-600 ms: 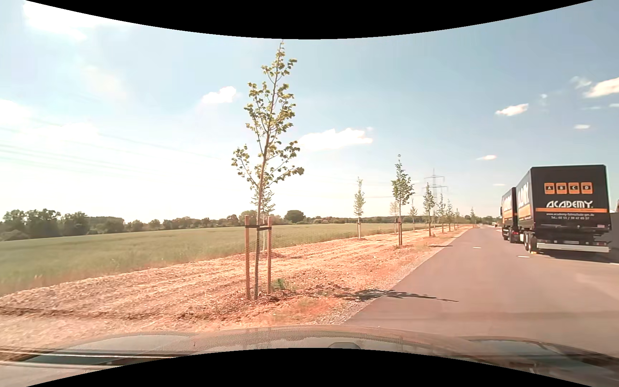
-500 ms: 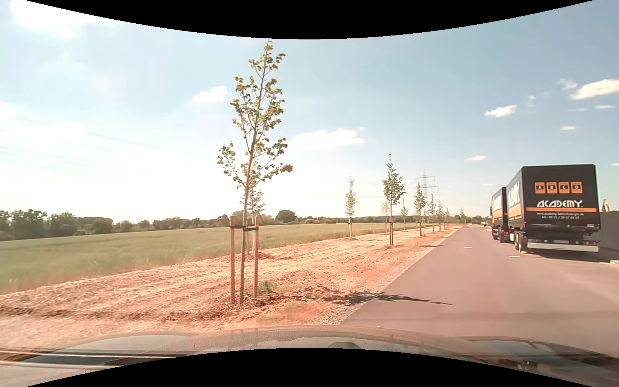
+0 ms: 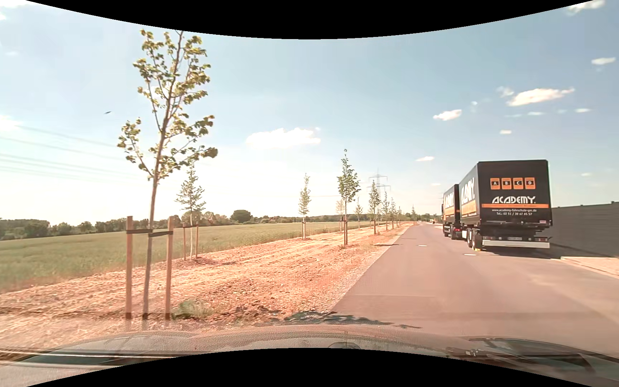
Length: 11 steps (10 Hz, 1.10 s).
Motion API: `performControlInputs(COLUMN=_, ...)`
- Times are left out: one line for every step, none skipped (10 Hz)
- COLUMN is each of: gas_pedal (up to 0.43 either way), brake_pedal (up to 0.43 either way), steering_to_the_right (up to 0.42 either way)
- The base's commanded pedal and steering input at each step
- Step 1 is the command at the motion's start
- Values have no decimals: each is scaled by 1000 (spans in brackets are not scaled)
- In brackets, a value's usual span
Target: Follow the waypoints while adhering to traffic rules and regulations
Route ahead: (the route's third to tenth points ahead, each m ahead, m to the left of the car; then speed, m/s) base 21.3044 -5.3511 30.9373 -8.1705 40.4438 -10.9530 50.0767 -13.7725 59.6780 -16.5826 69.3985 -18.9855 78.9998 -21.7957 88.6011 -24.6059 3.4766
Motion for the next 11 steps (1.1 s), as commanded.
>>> performControlInputs(gas_pedal=220, brake_pedal=0, steering_to_the_right=295)
performControlInputs(gas_pedal=220, brake_pedal=0, steering_to_the_right=276)
performControlInputs(gas_pedal=220, brake_pedal=0, steering_to_the_right=256)
performControlInputs(gas_pedal=228, brake_pedal=0, steering_to_the_right=242)
performControlInputs(gas_pedal=228, brake_pedal=0, steering_to_the_right=224)
performControlInputs(gas_pedal=228, brake_pedal=0, steering_to_the_right=208)
performControlInputs(gas_pedal=228, brake_pedal=0, steering_to_the_right=191)
performControlInputs(gas_pedal=228, brake_pedal=0, steering_to_the_right=178)
performControlInputs(gas_pedal=228, brake_pedal=0, steering_to_the_right=164)
performControlInputs(gas_pedal=228, brake_pedal=0, steering_to_the_right=151)
performControlInputs(gas_pedal=228, brake_pedal=0, steering_to_the_right=141)
